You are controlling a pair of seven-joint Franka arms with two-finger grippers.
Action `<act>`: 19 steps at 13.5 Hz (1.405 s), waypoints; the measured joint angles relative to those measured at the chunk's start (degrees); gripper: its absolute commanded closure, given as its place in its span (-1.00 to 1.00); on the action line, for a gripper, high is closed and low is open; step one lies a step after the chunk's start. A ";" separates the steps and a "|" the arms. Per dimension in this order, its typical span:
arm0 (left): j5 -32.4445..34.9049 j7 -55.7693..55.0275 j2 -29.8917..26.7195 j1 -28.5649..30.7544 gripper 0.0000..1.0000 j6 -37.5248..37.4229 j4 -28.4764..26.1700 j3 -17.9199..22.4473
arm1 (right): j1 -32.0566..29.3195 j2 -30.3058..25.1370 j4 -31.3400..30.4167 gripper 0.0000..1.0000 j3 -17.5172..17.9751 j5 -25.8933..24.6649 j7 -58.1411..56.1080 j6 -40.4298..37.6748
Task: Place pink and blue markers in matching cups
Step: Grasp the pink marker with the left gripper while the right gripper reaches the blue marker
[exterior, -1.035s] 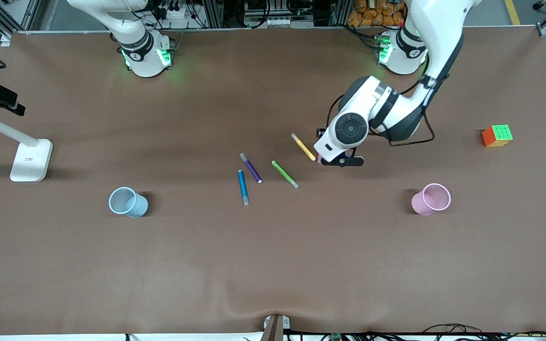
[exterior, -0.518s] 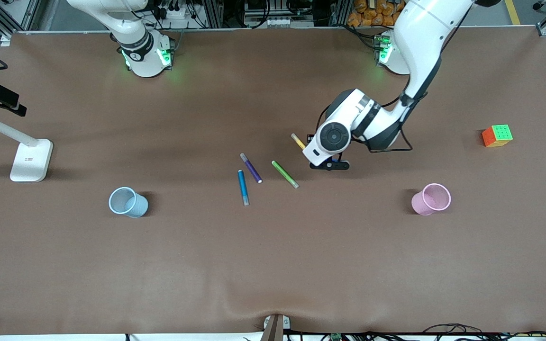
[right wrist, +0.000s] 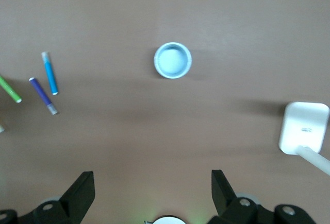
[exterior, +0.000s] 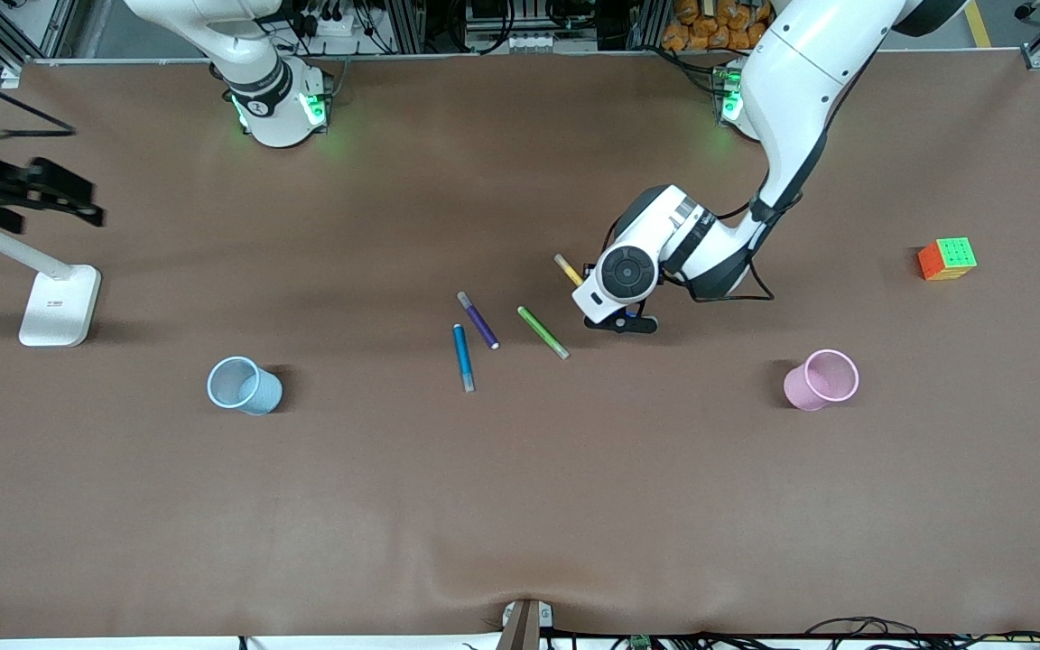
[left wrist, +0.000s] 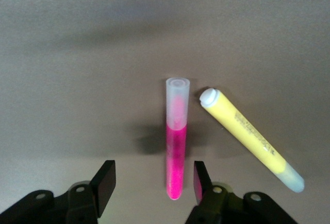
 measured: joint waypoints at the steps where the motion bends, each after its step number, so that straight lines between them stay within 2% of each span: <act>1: 0.11 0.09 0.65 -0.08 -0.20 0.01 0.43 0.00 | 1.22 0.87 0.00 -1.00 0.04 0.23 0.06 0.64; 3: 0.61 0.49 1.95 -0.12 -0.11 0.18 1.20 -0.01 | 2.84 2.49 0.00 -1.00 0.08 0.58 0.08 1.95; 8: 1.07 0.76 4.10 -0.12 -0.08 0.43 4.25 -0.01 | 6.49 6.29 0.00 -1.00 0.11 2.89 0.99 5.27; 14: 1.11 3.32 4.90 -0.05 0.22 0.43 5.88 0.30 | 12.89 13.89 -0.30 -1.00 0.17 5.28 1.76 7.27; 19: 1.11 3.71 5.30 -0.03 0.30 0.43 6.57 0.41 | 16.18 22.04 -0.35 -1.00 0.16 6.14 1.90 20.68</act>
